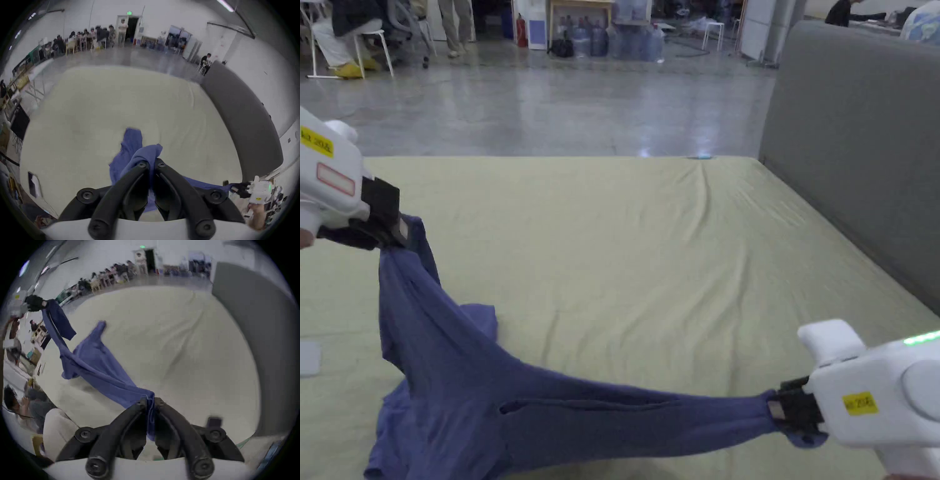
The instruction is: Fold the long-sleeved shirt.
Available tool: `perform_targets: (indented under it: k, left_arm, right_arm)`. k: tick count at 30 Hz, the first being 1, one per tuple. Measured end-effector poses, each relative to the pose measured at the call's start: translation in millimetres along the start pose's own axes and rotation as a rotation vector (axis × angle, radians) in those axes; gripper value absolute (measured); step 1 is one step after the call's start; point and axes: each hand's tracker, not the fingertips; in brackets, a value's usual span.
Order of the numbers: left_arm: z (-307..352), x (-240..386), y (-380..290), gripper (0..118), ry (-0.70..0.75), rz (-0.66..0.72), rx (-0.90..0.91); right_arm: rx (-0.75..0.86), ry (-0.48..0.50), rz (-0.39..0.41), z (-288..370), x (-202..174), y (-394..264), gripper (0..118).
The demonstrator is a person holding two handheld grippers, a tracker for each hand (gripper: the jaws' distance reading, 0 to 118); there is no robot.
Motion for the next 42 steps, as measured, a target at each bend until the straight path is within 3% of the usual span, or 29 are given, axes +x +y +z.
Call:
perform_targets:
  k: [4, 10, 20, 23, 26, 31, 38, 42]
  left_arm:
    - [41.0, -25.2, 63.5, 0, 0.067, -0.019, 0.146]
    - [68.5, -40.3, 144.0, 0, 0.108, 0.092, 0.300]
    - [104.9, -11.2, 269.6, 0, 0.071, 0.242, 0.509]
    - [126.6, 6.0, 279.4, 0, 0.062, 0.259, 0.569]
    - [137.7, 16.9, 281.1, 0, 0.054, 0.265, 0.606]
    - [109.7, 12.0, 259.8, 0, 0.095, 0.235, 0.506]
    - [-5.9, -40.5, 179.8, 0, 0.180, 0.246, 0.150]
    - [-39.7, -57.1, 106.7, 0, 0.183, 0.148, 0.016]
  right_arm:
    - [0.135, -0.119, 0.131, 50.1, -1.4, 91.1, 3]
    - [0.274, -0.262, 0.209, 90.7, -8.4, 232.9, 3]
    - [0.434, -0.470, 0.189, 121.1, -2.6, 416.6, 3]
    - [0.474, -0.486, 0.122, 138.2, 3.4, 448.4, 3]
    - [0.529, -0.465, 0.049, 148.7, 10.8, 461.6, 3]
    - [0.458, -0.425, 0.096, 101.1, 17.1, 442.1, 3]
    - [0.278, -0.301, 0.145, -29.1, 18.3, 335.2, 3]
    - [0.210, -0.238, 0.132, -73.6, 27.6, 255.0, 3]
